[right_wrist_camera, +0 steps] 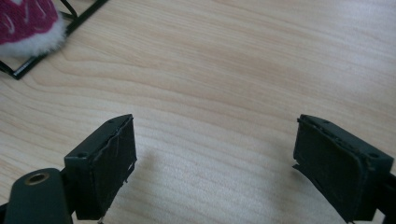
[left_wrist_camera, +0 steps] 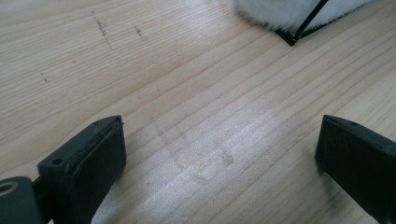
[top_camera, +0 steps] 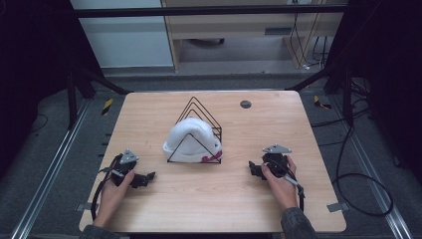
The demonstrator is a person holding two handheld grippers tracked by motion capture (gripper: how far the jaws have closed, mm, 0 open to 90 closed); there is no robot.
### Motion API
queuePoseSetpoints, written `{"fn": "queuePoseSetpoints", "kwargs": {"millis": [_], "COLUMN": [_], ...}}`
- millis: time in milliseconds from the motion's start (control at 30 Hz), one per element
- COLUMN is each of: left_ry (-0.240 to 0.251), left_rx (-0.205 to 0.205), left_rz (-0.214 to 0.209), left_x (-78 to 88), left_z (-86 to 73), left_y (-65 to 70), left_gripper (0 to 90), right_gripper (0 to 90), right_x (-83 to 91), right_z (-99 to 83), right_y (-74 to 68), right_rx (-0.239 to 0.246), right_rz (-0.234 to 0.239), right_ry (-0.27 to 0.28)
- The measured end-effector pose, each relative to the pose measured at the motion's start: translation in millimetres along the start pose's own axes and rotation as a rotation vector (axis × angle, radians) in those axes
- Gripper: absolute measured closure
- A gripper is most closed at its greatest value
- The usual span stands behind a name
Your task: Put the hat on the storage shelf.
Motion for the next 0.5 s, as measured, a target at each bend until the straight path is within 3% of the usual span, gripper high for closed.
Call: {"fn": "queuePoseSetpoints", "kwargs": {"millis": [100, 267, 500], "left_ry": [0.0, 0.0, -0.001], "left_rx": [-0.005, -0.006, -0.007], "left_rz": [-0.001, -0.003, -0.006], "left_x": [-0.1, -0.5, -0.6], "left_z": [0.0, 0.1, 0.1], "left_y": [-0.1, 0.3, 0.4], "left_gripper": [0.6, 0.0, 0.0], "right_gripper": [12.0, 11.4, 11.5], "right_x": [-1.3, -1.2, 0.3], "right_z": [-5.8, -7.6, -9.3], "right_y": [-1.1, -3.6, -5.1], "right_rx": [-0.025, -0.025, -0.027], "right_rz": [-0.007, -0.041, -0.046], "right_ry": [-0.009, -0.019, -0.016]}}
Point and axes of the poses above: each handheld gripper's, and its own axes: x roughly backward along the jaws, z roughly out of its top, y roughly to its right, the point moved 6 cm from there along -x, roughly forward along the jaws, and after that the axes turned 10 degrees about z, right-handed, at the moved point
